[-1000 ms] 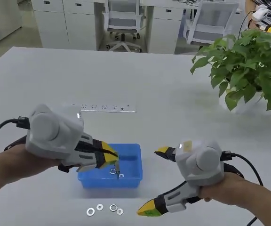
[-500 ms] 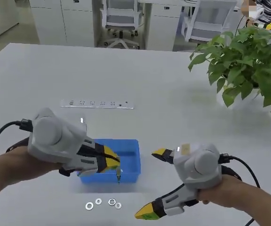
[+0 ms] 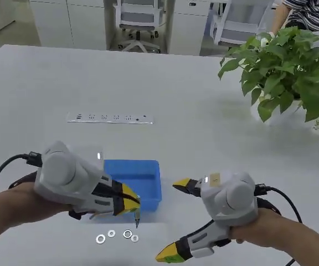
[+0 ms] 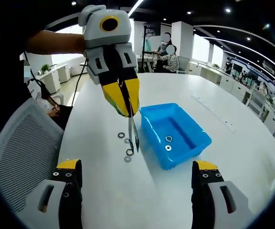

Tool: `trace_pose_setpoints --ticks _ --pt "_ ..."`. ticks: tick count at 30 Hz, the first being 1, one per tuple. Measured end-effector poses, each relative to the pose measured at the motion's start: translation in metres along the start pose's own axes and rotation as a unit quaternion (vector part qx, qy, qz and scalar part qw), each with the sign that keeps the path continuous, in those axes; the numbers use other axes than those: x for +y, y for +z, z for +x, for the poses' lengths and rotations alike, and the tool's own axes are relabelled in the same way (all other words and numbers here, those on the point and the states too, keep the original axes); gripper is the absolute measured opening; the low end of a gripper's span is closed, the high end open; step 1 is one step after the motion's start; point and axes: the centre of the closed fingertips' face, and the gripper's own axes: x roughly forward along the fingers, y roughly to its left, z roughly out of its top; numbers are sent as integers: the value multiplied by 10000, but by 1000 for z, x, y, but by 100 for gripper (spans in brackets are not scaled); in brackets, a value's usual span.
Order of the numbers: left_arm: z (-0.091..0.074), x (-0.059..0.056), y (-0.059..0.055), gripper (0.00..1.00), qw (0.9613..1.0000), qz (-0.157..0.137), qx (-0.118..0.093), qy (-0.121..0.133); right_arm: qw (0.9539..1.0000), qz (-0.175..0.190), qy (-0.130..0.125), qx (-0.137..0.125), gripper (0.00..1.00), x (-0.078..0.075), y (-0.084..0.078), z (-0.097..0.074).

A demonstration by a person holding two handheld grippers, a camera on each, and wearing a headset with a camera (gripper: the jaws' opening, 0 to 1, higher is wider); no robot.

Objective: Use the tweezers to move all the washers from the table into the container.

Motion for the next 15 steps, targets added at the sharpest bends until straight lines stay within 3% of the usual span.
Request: trace_pose_setpoints --ticks 15 --pt "8 -8 -11 5 9998 35 137 -154 9999 16 100 58 92 7 -6 3"
